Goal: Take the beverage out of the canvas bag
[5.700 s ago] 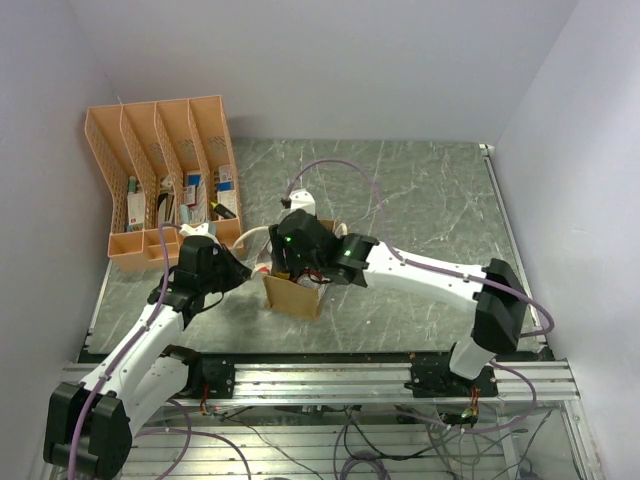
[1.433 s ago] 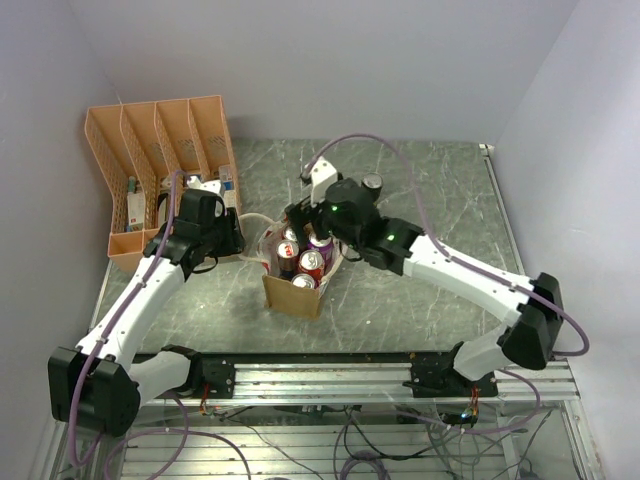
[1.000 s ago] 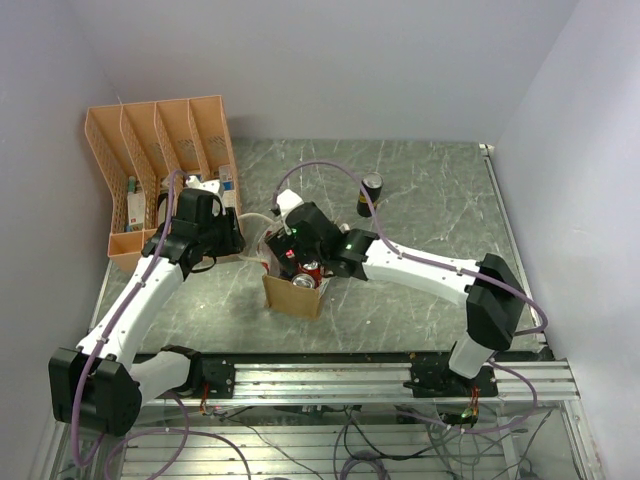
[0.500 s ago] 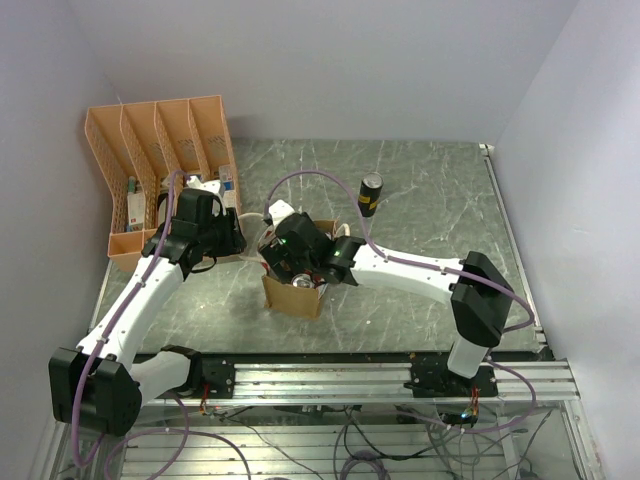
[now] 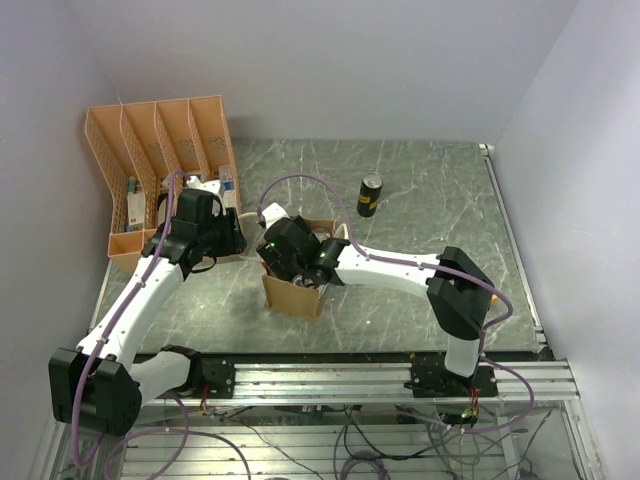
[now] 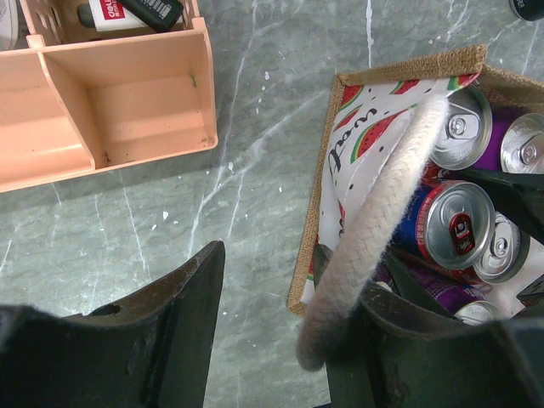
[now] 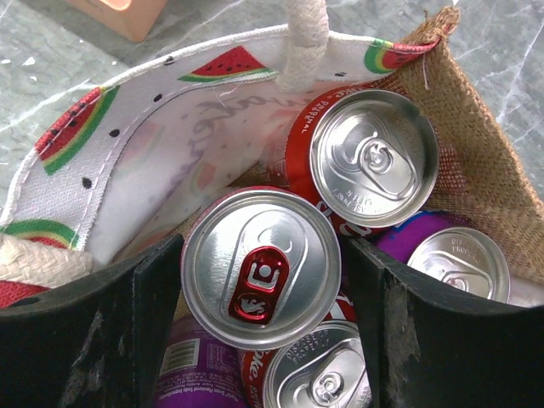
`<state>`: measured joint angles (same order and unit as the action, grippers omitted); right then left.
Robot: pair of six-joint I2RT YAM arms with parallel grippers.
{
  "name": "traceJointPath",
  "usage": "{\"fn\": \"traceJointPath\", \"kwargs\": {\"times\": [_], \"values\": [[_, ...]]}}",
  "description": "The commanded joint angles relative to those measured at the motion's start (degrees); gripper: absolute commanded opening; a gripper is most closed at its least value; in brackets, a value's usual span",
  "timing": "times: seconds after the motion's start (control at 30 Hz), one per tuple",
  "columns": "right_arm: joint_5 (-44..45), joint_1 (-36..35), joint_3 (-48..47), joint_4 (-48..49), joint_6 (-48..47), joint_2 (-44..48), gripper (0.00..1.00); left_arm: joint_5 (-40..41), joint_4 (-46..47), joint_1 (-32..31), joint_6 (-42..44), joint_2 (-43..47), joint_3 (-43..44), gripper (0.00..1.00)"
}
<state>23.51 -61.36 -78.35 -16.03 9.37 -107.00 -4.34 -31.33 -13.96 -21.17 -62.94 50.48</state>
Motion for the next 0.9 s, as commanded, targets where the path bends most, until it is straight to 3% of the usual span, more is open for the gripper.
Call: {"fn": "traceJointPath", "kwargs": {"times": [0.0, 0.17, 0.3, 0.37, 0.57, 0.87], "values": [[1.0, -0.2, -1.2, 1.1, 0.0, -1.5, 0.74, -1.4, 0.9, 0.4, 0.7, 0.5, -0.5, 0.57], [0.2, -0.2, -1.2, 2.1, -0.5, -0.6, 0.6, -1.1, 0.9, 0.4, 0.6, 0.7, -0.5, 0.57], [-0.6, -0.2, -1.0, 3.6, -0.5, 1.3, 0.33, -0.9, 0.8, 0.5, 0.6, 0.7, -0.5, 0.57], [-1.2, -0.2, -0.6, 4.5, -0.4, 3.0, 0.25, -0.9, 0.8, 0.4, 0.6, 0.6, -0.5, 0.57], [-1.1, -0.2, 2.5, 8.9, 0.1, 9.2, 0.1, -0.9, 0.7, 0.5, 0.6, 0.3, -0.5, 0.57], [-0.8, 0.3, 7.6, 16.8, 3.4, 18.2, 0.0, -0.6, 0.7, 0.4, 0.6, 0.7, -0.6, 0.57]]}}
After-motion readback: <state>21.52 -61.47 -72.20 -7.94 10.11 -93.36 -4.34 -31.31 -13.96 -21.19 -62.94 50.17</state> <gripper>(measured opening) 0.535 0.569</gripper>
